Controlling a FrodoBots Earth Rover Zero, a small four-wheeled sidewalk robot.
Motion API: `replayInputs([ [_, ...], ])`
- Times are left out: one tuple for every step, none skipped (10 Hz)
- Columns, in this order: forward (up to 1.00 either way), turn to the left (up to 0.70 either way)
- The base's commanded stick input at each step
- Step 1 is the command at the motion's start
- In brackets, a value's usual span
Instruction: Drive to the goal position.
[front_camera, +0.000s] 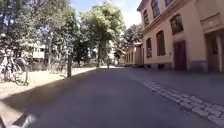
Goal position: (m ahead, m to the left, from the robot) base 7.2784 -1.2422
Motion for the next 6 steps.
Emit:
replayInputs([
  [0.85, 0.00],
  [0.85, 0.00],
  [0.85, 0.00],
  [0.85, 0.00],
  [0.85, 0.00],
  [0.85, 0.00],
])
